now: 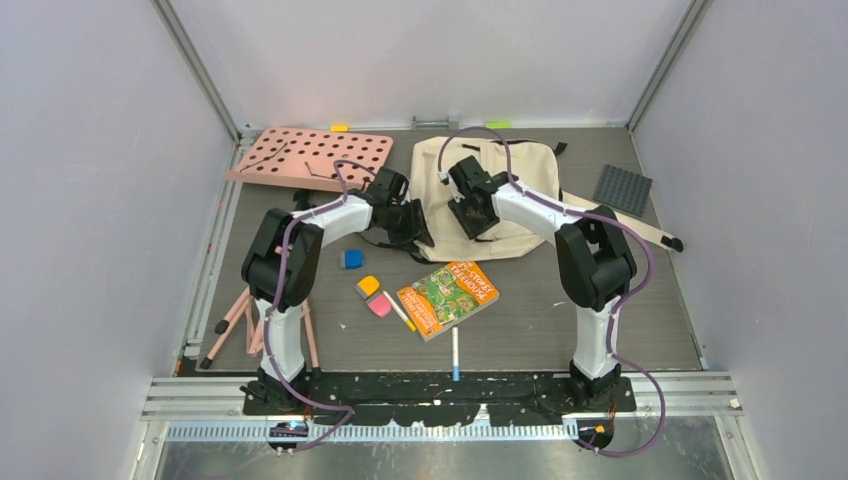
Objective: Pack the student bag
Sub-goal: Unzip at the center of the board.
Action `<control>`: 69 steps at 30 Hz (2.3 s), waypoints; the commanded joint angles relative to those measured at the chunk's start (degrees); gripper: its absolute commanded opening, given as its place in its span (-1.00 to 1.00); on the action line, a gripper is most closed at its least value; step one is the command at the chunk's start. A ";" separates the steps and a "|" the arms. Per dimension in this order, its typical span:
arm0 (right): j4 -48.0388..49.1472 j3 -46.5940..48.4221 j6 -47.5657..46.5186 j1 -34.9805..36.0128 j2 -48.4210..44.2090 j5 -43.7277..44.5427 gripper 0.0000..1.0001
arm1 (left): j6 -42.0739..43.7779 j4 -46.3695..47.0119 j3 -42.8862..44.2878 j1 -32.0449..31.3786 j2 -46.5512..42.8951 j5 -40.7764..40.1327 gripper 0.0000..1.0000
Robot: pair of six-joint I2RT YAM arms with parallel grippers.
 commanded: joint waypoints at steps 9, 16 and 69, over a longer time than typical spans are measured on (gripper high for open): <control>-0.54 -2.02 -1.58 1.28 -0.82 0.40 -0.17 | 0.27 1.25 1.78 0.94 -0.53 -0.74 -0.34; -0.80 -3.22 -2.41 2.06 -1.16 -0.22 -0.13 | -0.09 1.88 1.58 1.42 -0.55 -0.41 -0.36; 2.82 -4.60 -1.63 3.65 -6.04 -10.06 -0.07 | 16.56 -5.17 0.22 3.62 -11.10 -2.91 -1.00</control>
